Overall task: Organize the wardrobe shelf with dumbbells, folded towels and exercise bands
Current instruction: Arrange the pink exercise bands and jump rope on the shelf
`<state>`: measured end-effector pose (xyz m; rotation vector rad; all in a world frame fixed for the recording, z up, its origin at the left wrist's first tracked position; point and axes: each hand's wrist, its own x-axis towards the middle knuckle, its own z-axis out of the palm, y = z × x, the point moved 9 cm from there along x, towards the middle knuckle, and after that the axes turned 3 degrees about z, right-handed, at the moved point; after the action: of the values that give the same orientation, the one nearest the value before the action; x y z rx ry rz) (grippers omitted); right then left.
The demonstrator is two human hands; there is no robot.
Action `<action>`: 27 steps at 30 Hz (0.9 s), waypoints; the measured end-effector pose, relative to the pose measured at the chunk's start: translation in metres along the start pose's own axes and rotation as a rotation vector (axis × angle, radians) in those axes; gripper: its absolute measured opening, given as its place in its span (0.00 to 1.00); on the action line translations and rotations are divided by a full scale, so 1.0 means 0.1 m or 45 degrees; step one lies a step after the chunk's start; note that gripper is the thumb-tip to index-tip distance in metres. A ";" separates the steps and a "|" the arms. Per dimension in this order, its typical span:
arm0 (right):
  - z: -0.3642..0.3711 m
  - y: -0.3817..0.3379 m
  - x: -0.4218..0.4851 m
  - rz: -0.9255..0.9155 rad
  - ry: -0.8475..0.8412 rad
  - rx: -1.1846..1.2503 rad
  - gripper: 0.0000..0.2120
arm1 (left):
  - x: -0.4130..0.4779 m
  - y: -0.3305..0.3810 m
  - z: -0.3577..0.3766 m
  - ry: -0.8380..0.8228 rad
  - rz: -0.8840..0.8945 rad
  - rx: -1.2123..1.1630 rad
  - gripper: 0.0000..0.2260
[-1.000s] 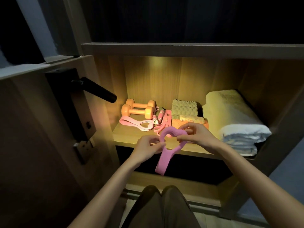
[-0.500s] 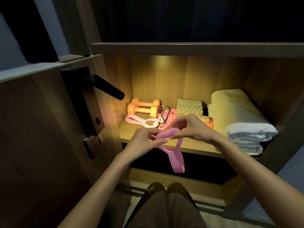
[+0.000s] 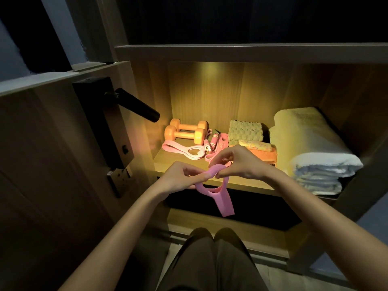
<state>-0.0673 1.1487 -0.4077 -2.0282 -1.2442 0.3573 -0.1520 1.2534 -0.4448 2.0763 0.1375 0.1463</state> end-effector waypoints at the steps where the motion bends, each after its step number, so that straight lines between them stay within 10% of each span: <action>1: 0.00 -0.01 0.01 -0.010 0.018 -0.007 0.13 | 0.00 -0.03 -0.01 0.004 -0.012 -0.028 0.11; 12: -0.03 -0.07 -0.11 -0.178 0.281 0.077 0.10 | -0.06 -0.26 0.04 -0.155 -0.293 -0.438 0.24; 27: -0.13 0.04 -0.18 -0.090 0.455 0.191 0.16 | -0.14 -0.22 0.24 -0.191 -0.477 -1.198 0.16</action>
<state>-0.0664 1.1271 -0.4039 -1.8175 -1.0309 0.0472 -0.1625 1.2412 -0.4761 1.0923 0.2967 -0.1555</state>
